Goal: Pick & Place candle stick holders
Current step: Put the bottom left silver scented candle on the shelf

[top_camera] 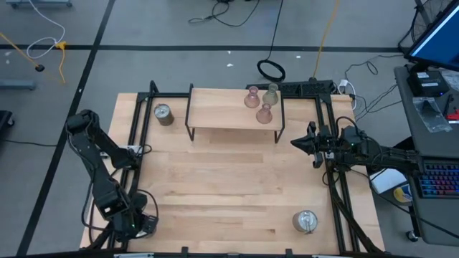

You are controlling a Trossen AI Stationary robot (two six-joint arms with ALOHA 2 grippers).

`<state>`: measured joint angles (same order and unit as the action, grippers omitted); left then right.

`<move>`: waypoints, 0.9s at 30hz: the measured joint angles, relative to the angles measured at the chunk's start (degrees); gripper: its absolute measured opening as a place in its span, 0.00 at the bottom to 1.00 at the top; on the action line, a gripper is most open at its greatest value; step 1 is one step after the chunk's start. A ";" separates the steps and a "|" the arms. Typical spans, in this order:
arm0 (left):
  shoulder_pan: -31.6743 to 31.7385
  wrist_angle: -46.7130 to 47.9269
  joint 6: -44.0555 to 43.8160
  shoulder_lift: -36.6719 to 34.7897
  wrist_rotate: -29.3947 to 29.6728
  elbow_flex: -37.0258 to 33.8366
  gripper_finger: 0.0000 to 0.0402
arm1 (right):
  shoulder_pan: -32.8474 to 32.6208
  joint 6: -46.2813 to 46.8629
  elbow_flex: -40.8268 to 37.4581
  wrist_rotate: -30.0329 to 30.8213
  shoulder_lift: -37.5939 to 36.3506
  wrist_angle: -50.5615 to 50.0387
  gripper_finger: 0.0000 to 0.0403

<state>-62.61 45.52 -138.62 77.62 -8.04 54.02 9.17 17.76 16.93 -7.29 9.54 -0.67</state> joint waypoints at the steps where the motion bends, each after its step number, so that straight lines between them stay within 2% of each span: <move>1: 0.00 0.24 -0.14 0.01 0.22 0.00 0.25 | 0.00 0.00 0.00 0.01 0.00 0.00 0.00; 10: 0.04 0.83 1.68 -0.01 0.28 0.00 0.47 | 0.00 0.00 0.00 0.02 0.00 0.00 0.00; 13: 0.07 0.80 1.89 0.01 -2.93 0.00 0.50 | 0.00 0.00 0.00 0.03 0.00 0.01 0.00; 17: 0.00 0.61 1.87 -0.01 -4.44 0.00 0.50 | 0.00 0.00 0.00 0.04 0.00 0.00 0.00; 27: 0.07 0.50 1.96 0.01 1.01 0.00 0.42 | 0.00 0.00 0.00 0.07 0.00 0.01 0.00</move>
<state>-62.54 46.02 -136.66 77.62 -7.03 54.02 9.17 17.76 16.93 -7.22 9.54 -0.66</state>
